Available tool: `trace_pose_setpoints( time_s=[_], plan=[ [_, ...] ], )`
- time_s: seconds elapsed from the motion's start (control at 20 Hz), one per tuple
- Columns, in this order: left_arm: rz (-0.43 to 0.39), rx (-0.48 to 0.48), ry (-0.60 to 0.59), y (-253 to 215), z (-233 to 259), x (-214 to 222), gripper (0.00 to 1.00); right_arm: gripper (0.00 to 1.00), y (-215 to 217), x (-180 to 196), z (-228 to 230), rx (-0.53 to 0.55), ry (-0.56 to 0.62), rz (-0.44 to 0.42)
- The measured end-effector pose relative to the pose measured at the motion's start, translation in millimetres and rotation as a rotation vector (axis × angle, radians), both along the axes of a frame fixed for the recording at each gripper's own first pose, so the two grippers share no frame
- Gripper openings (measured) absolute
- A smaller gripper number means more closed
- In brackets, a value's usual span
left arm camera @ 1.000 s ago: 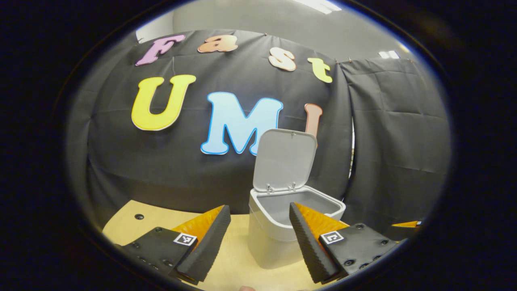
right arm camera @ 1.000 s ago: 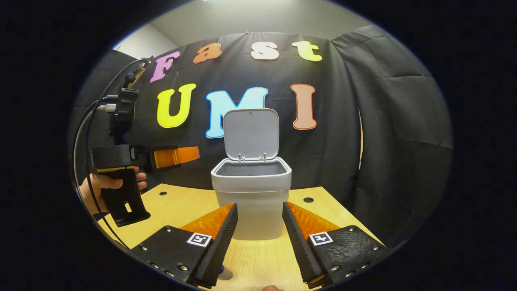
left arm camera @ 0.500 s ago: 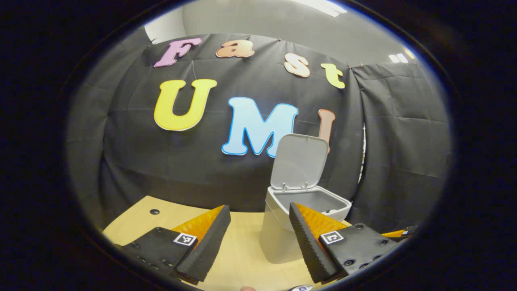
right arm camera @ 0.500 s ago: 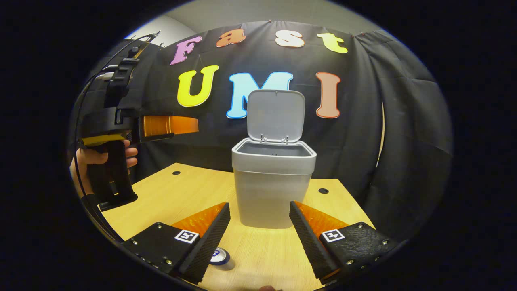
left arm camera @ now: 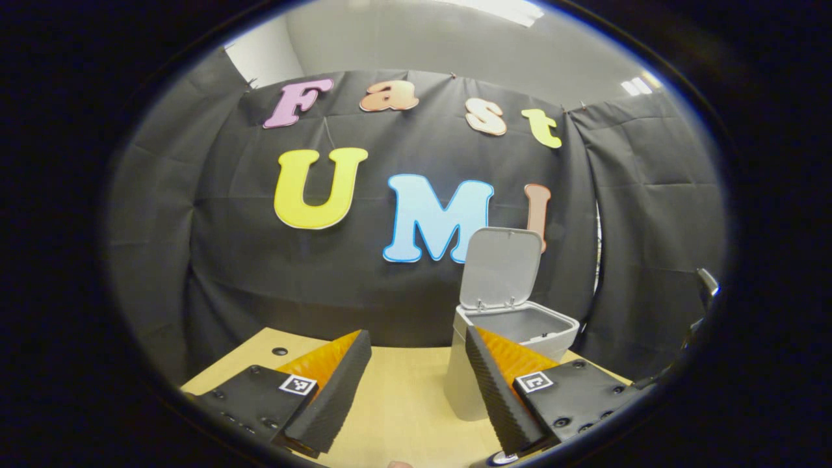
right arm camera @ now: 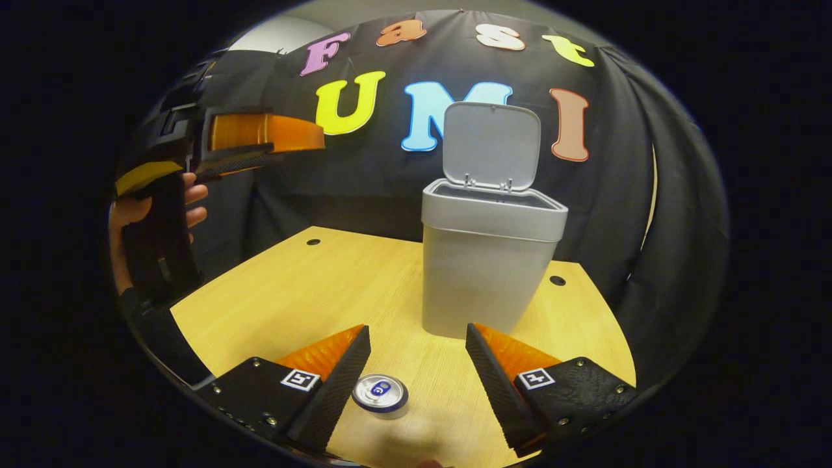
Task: Press the lid of the desktop garbage bin to open it, pick up the crumpled paper on the desktop and throw it into the bin, then pick up the pop can on the desktop and drop it into the bin, and finally close the garbage bin lid.
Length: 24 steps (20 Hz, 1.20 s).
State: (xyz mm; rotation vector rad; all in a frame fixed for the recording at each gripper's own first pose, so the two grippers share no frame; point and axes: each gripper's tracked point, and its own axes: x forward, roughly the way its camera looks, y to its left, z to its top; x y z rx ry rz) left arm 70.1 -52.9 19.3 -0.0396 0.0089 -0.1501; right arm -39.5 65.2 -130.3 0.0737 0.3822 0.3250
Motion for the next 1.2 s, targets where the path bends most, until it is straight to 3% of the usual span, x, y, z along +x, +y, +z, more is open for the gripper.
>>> trace_pose_setpoints(
  time_s=[0.45,0.8,1.2],
  plan=[
    [0.033,-0.019,-0.005,27.7,-4.0,-17.0,0.95,0.95,34.7,2.6,-29.0,0.018,0.154,0.078],
    [0.003,0.017,-0.001,26.8,-5.6,-20.6,0.95,0.95,42.2,2.6,-67.3,-0.013,0.293,0.093],
    [0.004,-0.011,0.039,32.1,-13.7,-18.0,0.95,0.95,50.1,-5.9,-89.8,-0.052,0.378,0.127]
  ],
)
